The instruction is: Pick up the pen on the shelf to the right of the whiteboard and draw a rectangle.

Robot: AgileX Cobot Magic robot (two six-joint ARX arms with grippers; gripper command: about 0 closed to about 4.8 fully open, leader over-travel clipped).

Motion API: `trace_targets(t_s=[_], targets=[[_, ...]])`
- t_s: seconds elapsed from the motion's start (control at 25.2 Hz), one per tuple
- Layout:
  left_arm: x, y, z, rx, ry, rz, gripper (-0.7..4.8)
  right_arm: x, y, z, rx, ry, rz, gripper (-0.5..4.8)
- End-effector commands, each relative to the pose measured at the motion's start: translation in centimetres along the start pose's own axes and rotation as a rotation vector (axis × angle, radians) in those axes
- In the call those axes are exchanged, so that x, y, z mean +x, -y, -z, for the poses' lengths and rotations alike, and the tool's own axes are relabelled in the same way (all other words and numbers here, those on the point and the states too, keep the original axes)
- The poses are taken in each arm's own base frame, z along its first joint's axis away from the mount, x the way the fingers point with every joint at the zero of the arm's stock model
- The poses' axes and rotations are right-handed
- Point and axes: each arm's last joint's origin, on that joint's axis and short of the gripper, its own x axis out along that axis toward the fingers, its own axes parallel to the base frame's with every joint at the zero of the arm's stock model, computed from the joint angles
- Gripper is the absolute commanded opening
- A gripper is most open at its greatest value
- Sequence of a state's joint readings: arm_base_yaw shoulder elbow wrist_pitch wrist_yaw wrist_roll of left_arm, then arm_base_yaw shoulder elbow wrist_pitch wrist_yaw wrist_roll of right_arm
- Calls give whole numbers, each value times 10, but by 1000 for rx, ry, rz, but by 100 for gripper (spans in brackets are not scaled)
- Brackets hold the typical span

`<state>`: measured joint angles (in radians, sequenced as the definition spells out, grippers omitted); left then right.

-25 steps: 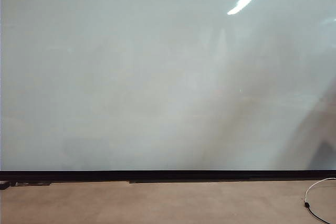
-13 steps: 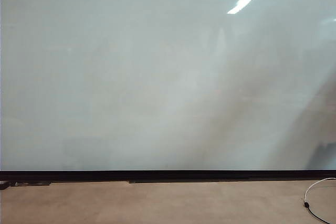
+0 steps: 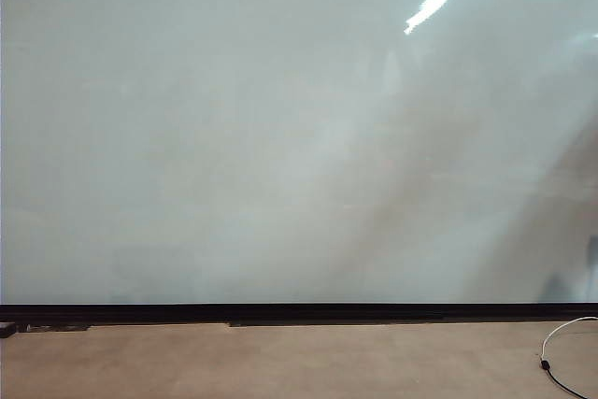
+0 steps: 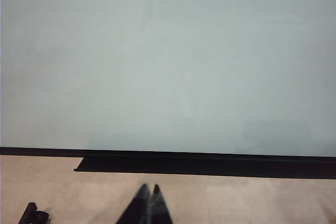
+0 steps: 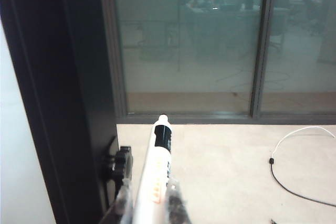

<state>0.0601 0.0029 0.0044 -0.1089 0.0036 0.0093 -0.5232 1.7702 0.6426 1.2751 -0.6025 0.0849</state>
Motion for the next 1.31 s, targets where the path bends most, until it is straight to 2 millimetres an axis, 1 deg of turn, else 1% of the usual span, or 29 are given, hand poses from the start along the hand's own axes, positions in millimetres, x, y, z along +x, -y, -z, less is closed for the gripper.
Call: trace_targets(t_s=[0.04,0.12,0.28,0.4,0.52,0.6,0.83,0.91,0.99,1.11,1.23,1.31], targets=[[0,0,-2,1,13,-1,-5,-2,4,-1,-2,-2,25,-3],[0,0,-2,1,14,-1,-4,-5,5,-2,-3,-4,45,-3],[0,0,-2,1,13,-2,-4,-18,2,-11,-24,13,118,-4],[0,0,-2,1,13,-2,-5,-35,-10,-22,-43,43,207,-5],[0,0,-2,1,13,-2,-5,-48,-21,-31,-48,60,246,-5],[0,0,-2,1,13,-2,-5,-58,-32,-36,-47,52,278,-5],[0,0,-2,1,13,-2,-5,-91,-79,-56,-93,35,310,-5],[0,0,-2,1,13,-1,-4,-98,-93,-66,-119,15,301,-5],[0,0,-2,1,13,-1,-5,-104,-101,-71,-131,10,294,-5],[0,0,-2,1,13,-2,-5,-116,-121,-78,-145,-16,237,-5],[0,0,-2,1,13,-2,-4,-121,-133,-78,-145,-43,166,-5],[0,0,-2,1,13,-2,-5,-119,-141,-77,-153,-52,126,-5]])
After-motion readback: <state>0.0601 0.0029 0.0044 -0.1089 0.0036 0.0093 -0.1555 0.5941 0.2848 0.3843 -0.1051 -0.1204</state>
